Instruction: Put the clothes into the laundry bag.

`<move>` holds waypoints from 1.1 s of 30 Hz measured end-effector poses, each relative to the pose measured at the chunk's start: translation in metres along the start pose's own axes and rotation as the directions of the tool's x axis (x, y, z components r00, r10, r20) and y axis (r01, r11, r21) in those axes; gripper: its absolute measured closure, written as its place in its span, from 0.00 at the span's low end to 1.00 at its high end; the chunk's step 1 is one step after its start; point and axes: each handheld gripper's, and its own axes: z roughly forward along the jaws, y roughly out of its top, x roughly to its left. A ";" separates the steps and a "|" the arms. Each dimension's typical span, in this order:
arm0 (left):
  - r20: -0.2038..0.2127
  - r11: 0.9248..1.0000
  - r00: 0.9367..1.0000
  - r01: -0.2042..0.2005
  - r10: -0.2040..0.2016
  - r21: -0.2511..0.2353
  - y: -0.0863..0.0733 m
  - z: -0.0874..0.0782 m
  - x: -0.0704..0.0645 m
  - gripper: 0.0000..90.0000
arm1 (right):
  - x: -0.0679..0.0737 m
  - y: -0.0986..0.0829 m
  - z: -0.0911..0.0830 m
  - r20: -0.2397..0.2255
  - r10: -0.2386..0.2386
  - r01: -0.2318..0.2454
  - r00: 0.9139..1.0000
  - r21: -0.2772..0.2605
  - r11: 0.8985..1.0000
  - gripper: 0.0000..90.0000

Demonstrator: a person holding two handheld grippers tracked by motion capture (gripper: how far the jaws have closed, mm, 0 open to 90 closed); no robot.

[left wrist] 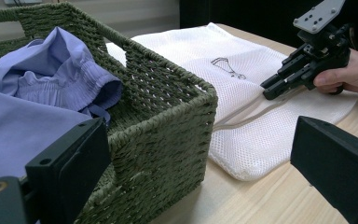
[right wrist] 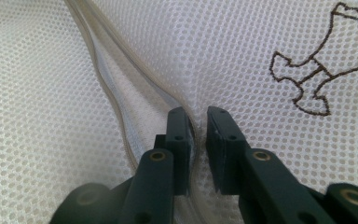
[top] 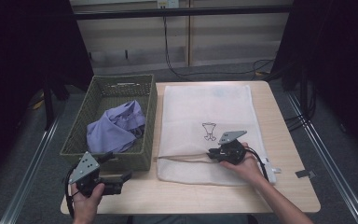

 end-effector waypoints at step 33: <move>-0.005 1.000 1.000 0.012 -0.012 -0.015 0.000 -0.002 0.001 0.05 | -0.008 0.009 -0.018 -0.035 0.134 -0.137 0.990 -0.101 0.985 0.98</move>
